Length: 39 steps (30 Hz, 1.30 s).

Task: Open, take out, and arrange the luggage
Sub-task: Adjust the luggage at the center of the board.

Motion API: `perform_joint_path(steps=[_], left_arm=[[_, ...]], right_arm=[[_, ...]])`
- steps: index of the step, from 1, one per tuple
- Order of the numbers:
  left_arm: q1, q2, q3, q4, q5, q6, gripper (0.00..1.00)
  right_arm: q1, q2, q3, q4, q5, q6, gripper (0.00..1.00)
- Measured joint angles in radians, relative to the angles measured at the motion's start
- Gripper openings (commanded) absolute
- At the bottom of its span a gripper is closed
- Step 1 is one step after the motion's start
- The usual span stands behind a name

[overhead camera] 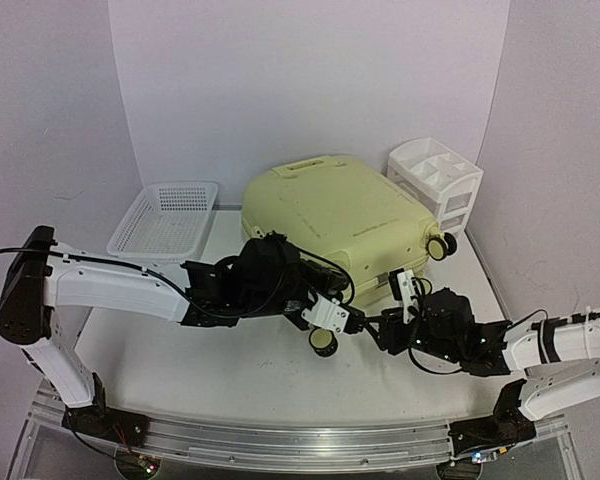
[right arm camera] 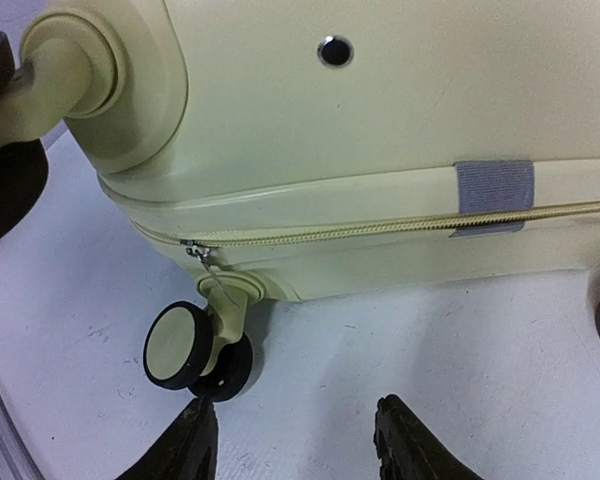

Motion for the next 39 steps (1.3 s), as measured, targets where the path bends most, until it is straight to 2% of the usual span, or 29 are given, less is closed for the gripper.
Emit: perform_joint_path(steps=[10,17,22,29,37,39], left_arm=[[-0.098,0.160,0.208,-0.053,-0.145,-0.121,0.00],[-0.135,0.243,0.316,-0.078,-0.219,-0.164,0.00],[-0.139,0.253,0.338,-0.100,-0.237,-0.186,0.00],[-0.142,0.253,0.339,-0.103,-0.251,-0.200,0.00],[-0.143,0.255,0.343,-0.106,-0.261,-0.209,0.00],[-0.144,0.255,0.343,-0.106,-0.264,-0.210,0.00]], right_arm=[[-0.008,-0.021,-0.047,0.043,-0.032,-0.009,0.49],[-0.082,-0.037,-0.138,0.163,-0.065,-0.019,0.49],[-0.142,0.068,-0.154,0.325,-0.135,-0.039,0.47],[-0.198,0.296,-0.153,0.564,-0.230,-0.039,0.46],[-0.214,0.469,-0.123,0.739,-0.317,-0.035,0.33],[-0.214,0.471,-0.122,0.743,-0.325,-0.037,0.18]])
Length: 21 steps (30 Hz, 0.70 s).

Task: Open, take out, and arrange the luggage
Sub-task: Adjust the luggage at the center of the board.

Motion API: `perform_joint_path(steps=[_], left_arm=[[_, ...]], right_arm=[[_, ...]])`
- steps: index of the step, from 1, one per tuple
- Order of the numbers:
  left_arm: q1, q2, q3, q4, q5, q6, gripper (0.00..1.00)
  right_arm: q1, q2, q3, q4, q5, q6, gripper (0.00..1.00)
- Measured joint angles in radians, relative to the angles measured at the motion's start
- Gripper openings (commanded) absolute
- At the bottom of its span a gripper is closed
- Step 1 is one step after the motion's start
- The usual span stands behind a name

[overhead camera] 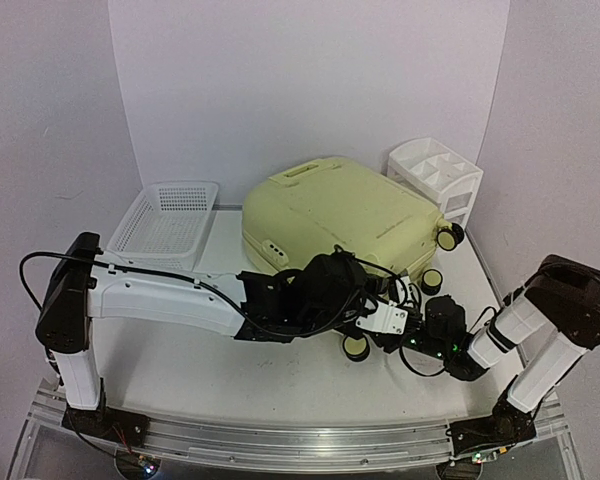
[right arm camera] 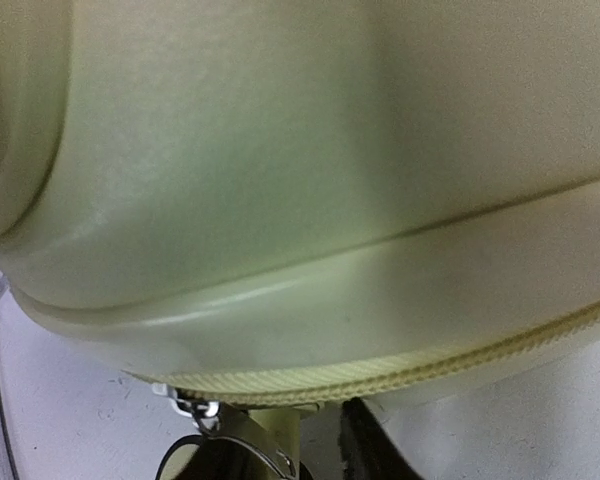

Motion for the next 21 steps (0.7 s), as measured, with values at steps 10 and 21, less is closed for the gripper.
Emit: perform_joint_path(steps=[10,21], left_arm=[[-0.005,0.048,0.064,-0.015,-0.037,-0.026,0.00],[-0.006,0.055,0.073,-0.019,-0.047,-0.048,0.00]], right_arm=[[0.009,-0.027,-0.003,-0.002,-0.060,0.042,0.00],[0.186,0.026,0.016,0.064,0.132,0.140,0.00]])
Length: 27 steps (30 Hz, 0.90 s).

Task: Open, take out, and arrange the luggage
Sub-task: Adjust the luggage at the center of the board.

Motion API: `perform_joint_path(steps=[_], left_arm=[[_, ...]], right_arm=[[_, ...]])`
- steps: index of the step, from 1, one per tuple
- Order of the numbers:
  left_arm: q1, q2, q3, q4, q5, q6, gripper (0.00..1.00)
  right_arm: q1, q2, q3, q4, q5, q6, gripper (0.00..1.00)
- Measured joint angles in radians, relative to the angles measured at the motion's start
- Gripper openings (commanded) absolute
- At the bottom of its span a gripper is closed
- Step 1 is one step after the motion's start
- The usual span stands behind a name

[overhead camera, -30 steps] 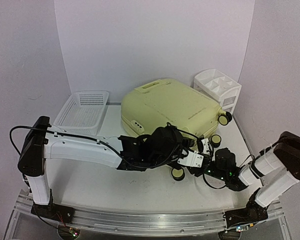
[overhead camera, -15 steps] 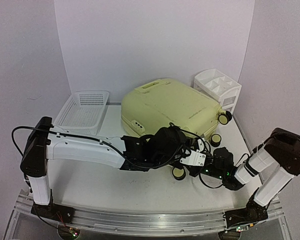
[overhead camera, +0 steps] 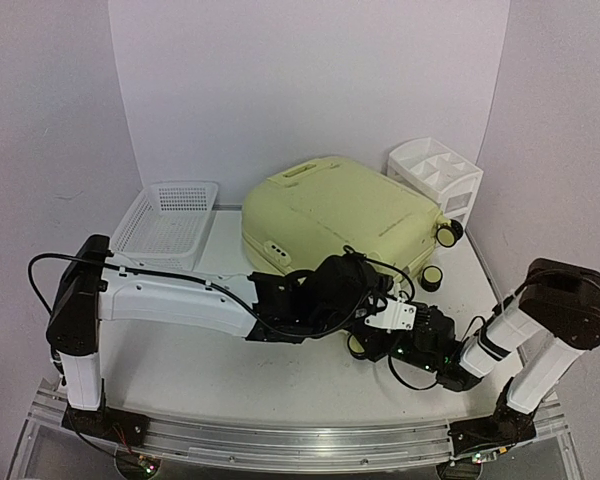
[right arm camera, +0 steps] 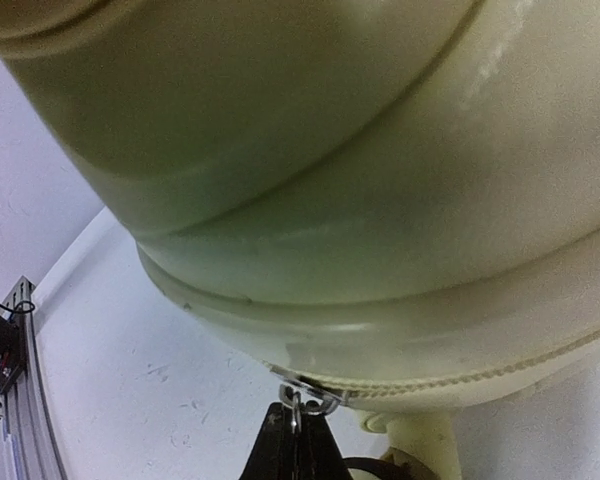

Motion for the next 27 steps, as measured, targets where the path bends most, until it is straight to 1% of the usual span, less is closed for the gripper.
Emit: perform_joint_path(steps=[1,2,4,6,7,8,11,13,14,15,20,22,25,27], left_arm=[[0.000,0.000,0.000,-0.004,0.000,-0.002,0.00],[0.000,-0.001,0.000,-0.005,0.000,-0.006,0.00],[0.002,-0.006,-0.004,-0.006,0.005,-0.015,0.00],[0.005,-0.016,-0.015,-0.005,0.017,-0.028,0.00],[0.006,-0.021,-0.019,-0.005,0.022,-0.032,0.00],[0.007,-0.025,-0.023,-0.005,0.029,-0.037,0.00],[0.008,-0.030,-0.030,0.000,0.038,-0.050,0.05],[0.008,-0.034,-0.037,0.011,0.043,-0.055,0.10],[0.008,-0.038,-0.044,0.016,0.044,-0.058,0.13],[0.008,-0.043,-0.053,0.022,0.045,-0.060,0.17],[0.010,-0.089,-0.122,0.053,0.052,-0.074,0.56],[0.014,-0.119,-0.157,0.058,0.059,-0.098,0.69],[0.028,-0.178,-0.228,0.076,0.080,-0.300,0.81],[0.035,-0.232,-0.275,0.085,0.093,-0.421,0.87]], right_arm=[[0.010,0.019,0.006,0.019,0.014,0.016,0.00],[0.018,0.036,0.011,0.036,0.023,0.028,0.02],[0.031,0.066,0.018,0.070,0.040,0.045,0.13],[0.039,0.069,0.018,0.082,0.048,0.055,0.27],[0.042,0.069,0.018,0.085,0.050,0.058,0.31],[0.045,0.068,0.018,0.084,0.052,0.059,0.38],[0.053,0.033,0.006,0.049,0.063,0.063,0.48],[0.058,-0.028,-0.009,-0.020,0.078,0.055,0.59],[0.060,-0.064,-0.013,-0.063,0.087,0.050,0.63],[0.063,-0.110,-0.018,-0.109,0.098,0.044,0.67],[0.086,-0.412,-0.013,-0.367,0.164,-0.018,0.78],[0.092,-0.531,-0.001,-0.495,0.188,-0.052,0.82],[0.096,-0.661,0.027,-0.694,0.220,-0.091,0.85],[0.096,-0.728,0.069,-0.828,0.246,-0.109,0.86]])
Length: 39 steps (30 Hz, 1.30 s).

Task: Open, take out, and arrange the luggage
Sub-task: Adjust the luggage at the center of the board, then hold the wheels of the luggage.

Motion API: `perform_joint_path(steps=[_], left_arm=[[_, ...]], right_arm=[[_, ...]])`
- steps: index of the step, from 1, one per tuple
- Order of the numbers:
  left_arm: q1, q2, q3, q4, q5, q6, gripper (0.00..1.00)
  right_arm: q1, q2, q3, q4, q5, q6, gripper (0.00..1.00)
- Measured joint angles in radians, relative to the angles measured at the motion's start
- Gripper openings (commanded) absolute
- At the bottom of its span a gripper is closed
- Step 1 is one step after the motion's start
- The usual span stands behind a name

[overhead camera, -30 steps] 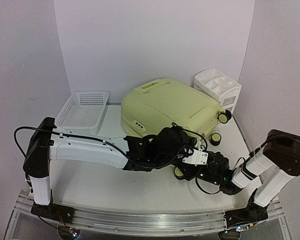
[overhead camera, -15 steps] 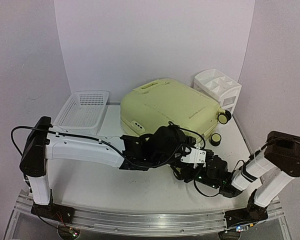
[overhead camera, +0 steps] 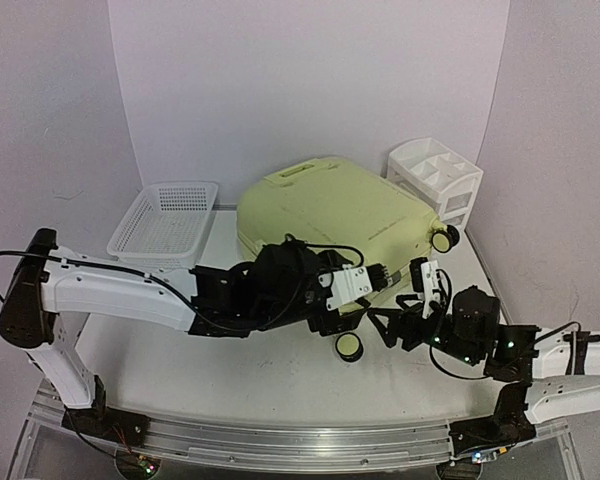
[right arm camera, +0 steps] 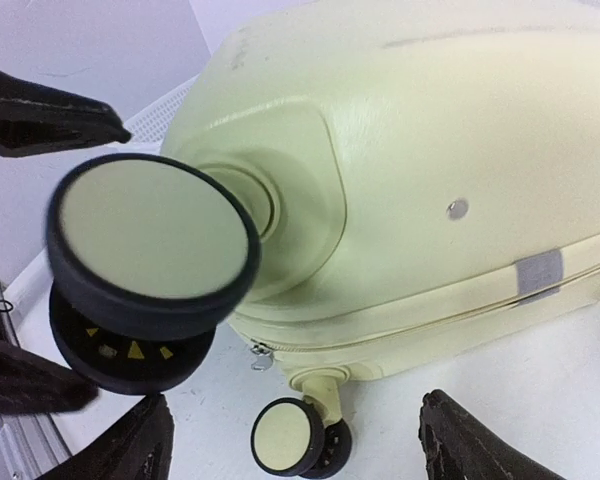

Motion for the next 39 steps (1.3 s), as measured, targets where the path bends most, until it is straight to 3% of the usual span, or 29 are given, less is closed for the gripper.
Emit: perform_joint_path(steps=[8,16,31,39], left_arm=[[0.003,-0.257,-0.158,0.048,-0.017,-0.351,0.97],[0.003,-0.378,-0.301,0.008,-0.044,-0.650,0.98],[0.003,-0.405,-0.418,-0.098,-0.035,-0.951,1.00],[0.005,-0.325,-0.422,-0.119,-0.029,-0.996,0.92]], right_arm=[[0.000,-0.122,0.182,-0.394,0.114,-0.011,0.94],[0.000,-0.049,0.376,-0.651,0.158,0.032,0.96],[0.000,0.101,0.565,-0.807,0.089,0.129,0.98],[0.000,0.248,0.625,-0.824,-0.007,0.085,0.98]])
